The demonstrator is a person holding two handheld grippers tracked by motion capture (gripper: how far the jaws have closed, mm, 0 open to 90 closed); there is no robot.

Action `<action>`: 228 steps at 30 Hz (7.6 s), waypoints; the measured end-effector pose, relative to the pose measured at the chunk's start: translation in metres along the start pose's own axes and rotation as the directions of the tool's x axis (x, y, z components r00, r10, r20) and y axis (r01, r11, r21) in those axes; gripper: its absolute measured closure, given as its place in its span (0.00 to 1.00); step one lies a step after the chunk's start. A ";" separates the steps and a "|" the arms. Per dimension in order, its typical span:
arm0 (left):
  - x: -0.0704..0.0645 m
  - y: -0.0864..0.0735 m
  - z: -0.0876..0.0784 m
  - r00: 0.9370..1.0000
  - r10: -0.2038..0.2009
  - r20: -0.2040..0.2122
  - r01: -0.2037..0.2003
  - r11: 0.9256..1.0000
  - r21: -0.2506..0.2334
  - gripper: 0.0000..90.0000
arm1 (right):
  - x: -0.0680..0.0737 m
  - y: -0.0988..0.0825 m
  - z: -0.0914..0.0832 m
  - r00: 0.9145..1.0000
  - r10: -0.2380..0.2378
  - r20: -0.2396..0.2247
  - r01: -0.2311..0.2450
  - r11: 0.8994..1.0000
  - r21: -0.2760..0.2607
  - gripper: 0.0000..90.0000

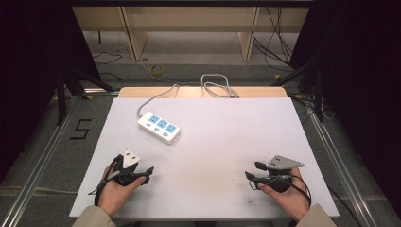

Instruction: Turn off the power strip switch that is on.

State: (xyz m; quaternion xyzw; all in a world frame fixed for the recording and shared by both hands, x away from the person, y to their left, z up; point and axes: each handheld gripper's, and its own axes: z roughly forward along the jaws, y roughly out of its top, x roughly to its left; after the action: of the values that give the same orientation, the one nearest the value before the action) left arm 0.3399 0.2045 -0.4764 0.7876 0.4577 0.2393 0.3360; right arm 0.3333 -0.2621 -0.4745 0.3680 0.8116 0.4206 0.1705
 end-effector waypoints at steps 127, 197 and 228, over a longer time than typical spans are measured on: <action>0.069 0.093 0.058 0.998 0.027 -0.059 -0.017 0.986 0.166 1.00 | 0.002 0.001 0.004 1.000 -0.003 -0.010 0.004 1.000 0.015 0.48; 0.086 0.126 0.087 0.996 0.050 -0.078 -0.030 0.971 0.239 1.00 | 0.001 0.000 0.004 1.000 0.006 -0.010 -0.005 1.000 0.020 0.48; 0.089 0.141 0.094 0.996 0.058 -0.075 -0.037 0.966 0.257 1.00 | 0.000 0.000 0.004 1.000 0.005 -0.011 -0.004 1.000 0.024 0.48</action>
State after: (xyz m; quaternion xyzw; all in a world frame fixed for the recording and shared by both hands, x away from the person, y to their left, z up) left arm 0.5246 0.2039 -0.4267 0.8245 0.4792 0.2182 0.2071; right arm 0.3353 -0.2596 -0.4768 0.3696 0.8166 0.4133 0.1606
